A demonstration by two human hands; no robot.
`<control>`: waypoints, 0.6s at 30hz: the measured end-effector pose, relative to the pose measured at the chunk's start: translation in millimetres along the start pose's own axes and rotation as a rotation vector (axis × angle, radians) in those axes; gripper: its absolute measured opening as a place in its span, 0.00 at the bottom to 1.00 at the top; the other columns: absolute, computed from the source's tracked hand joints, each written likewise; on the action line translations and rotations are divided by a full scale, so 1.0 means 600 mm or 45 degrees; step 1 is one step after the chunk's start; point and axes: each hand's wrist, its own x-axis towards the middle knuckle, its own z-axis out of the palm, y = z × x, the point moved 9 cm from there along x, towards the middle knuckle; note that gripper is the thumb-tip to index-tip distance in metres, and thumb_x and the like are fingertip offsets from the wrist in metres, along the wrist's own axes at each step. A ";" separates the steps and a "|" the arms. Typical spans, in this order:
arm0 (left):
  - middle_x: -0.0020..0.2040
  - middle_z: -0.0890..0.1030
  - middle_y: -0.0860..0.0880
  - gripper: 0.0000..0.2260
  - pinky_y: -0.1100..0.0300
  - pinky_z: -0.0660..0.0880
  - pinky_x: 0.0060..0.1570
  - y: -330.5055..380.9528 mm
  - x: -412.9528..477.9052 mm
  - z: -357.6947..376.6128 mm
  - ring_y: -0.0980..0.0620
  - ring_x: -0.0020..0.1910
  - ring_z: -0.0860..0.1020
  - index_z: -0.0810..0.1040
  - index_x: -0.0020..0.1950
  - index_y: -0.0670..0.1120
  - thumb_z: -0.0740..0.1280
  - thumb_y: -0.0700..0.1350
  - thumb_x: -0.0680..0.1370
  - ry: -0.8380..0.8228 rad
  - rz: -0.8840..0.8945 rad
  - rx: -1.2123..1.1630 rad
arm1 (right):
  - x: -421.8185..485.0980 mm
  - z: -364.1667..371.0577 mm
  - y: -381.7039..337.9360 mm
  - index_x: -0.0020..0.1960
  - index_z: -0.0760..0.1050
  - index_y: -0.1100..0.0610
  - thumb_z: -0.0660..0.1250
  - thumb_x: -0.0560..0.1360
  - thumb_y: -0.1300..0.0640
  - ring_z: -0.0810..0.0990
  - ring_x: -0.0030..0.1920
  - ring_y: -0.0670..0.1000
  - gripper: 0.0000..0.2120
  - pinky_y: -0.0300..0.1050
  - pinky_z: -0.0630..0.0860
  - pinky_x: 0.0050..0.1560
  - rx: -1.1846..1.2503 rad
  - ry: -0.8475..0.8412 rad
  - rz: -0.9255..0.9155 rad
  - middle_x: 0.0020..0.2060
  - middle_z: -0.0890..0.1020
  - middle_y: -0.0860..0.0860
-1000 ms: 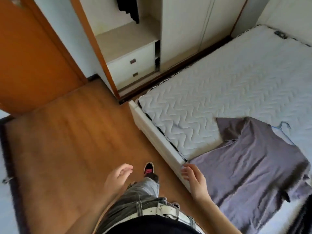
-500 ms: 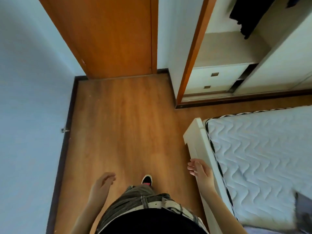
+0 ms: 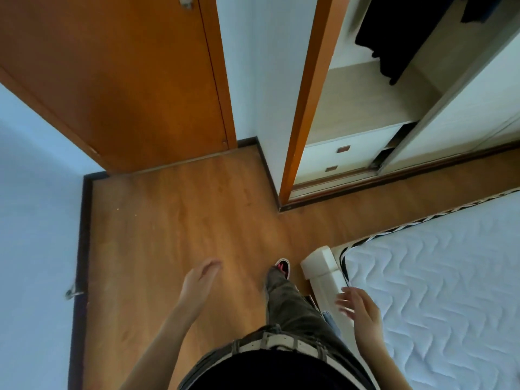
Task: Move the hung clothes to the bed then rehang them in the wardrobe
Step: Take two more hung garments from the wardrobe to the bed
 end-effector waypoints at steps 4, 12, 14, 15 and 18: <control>0.50 0.83 0.53 0.09 0.54 0.73 0.59 0.077 0.104 -0.001 0.55 0.53 0.79 0.80 0.49 0.54 0.61 0.45 0.82 0.024 -0.039 -0.028 | 0.137 0.033 -0.117 0.51 0.77 0.65 0.56 0.82 0.62 0.82 0.45 0.60 0.12 0.47 0.77 0.43 0.006 -0.024 -0.053 0.44 0.83 0.62; 0.51 0.83 0.51 0.10 0.50 0.73 0.59 0.209 0.261 -0.051 0.52 0.53 0.80 0.80 0.51 0.52 0.59 0.45 0.83 0.059 -0.042 -0.019 | 0.333 0.109 -0.336 0.50 0.79 0.62 0.56 0.81 0.63 0.82 0.41 0.55 0.13 0.47 0.79 0.45 0.040 -0.004 -0.141 0.40 0.83 0.56; 0.52 0.83 0.50 0.10 0.50 0.73 0.61 0.233 0.311 -0.055 0.51 0.54 0.80 0.80 0.53 0.50 0.58 0.46 0.83 0.023 -0.056 -0.020 | 0.370 0.124 -0.364 0.51 0.79 0.62 0.56 0.81 0.62 0.82 0.42 0.55 0.13 0.49 0.79 0.47 0.039 0.024 -0.157 0.42 0.83 0.57; 0.53 0.83 0.50 0.10 0.50 0.73 0.62 0.246 0.338 -0.053 0.50 0.55 0.80 0.80 0.54 0.50 0.59 0.47 0.83 -0.024 -0.070 0.003 | 0.386 0.126 -0.371 0.51 0.79 0.61 0.56 0.81 0.62 0.82 0.43 0.55 0.13 0.50 0.79 0.48 0.047 0.054 -0.148 0.43 0.83 0.58; 0.54 0.82 0.50 0.10 0.49 0.73 0.63 0.306 0.410 -0.025 0.49 0.57 0.79 0.81 0.51 0.53 0.60 0.47 0.83 -0.202 -0.037 0.128 | 0.412 0.115 -0.381 0.52 0.79 0.61 0.56 0.82 0.61 0.82 0.45 0.56 0.13 0.49 0.79 0.47 0.118 0.189 -0.112 0.44 0.83 0.59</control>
